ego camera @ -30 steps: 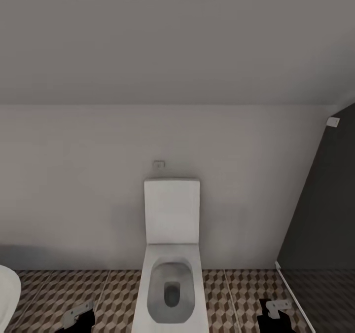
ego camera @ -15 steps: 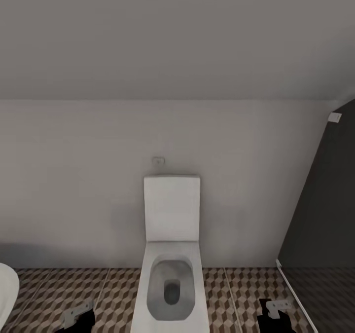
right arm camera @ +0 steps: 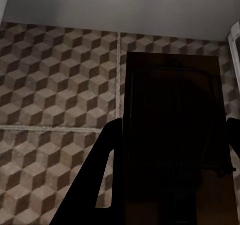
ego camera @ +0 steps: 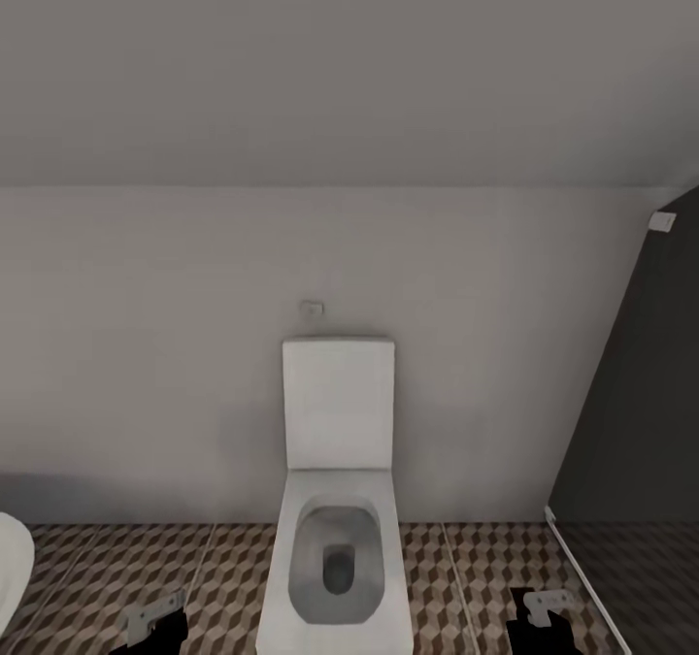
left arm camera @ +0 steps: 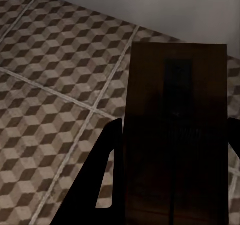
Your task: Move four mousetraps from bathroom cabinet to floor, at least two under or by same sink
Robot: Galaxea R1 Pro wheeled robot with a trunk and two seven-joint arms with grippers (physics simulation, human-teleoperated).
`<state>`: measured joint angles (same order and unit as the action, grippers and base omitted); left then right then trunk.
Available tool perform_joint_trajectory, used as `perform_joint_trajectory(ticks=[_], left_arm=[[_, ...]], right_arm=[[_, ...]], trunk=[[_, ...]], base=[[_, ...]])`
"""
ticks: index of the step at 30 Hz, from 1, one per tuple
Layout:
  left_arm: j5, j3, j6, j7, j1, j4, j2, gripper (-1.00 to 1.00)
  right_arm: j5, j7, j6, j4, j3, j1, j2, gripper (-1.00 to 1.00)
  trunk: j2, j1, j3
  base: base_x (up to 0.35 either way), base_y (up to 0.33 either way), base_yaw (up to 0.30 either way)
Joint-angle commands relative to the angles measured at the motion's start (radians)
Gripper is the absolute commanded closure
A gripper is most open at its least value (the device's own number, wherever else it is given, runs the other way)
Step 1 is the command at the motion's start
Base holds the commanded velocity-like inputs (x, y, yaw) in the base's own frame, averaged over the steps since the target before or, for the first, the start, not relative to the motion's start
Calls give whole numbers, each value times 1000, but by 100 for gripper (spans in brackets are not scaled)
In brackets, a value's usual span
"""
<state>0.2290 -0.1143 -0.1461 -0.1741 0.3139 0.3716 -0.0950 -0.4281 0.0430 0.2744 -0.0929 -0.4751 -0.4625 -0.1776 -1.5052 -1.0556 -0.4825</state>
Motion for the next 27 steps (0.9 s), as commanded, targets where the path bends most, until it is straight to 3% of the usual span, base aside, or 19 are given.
perform_joint_trajectory(ticks=[1, 27], left_arm=[[9, 2, -3, -4, 1, 0, 0, 100], [10, -1, -3, -7, 1, 0, -17, 100]], right_arm=[[-12, 8, 3, 1, -5, -1, 0, 100], [-12, 8, 5, 1, -5, -1, 0, 100]], trunk=[[-8, -4, -4], [-190, -104, -86]], base=[[0, 0, 0], [0, 0, 0]])
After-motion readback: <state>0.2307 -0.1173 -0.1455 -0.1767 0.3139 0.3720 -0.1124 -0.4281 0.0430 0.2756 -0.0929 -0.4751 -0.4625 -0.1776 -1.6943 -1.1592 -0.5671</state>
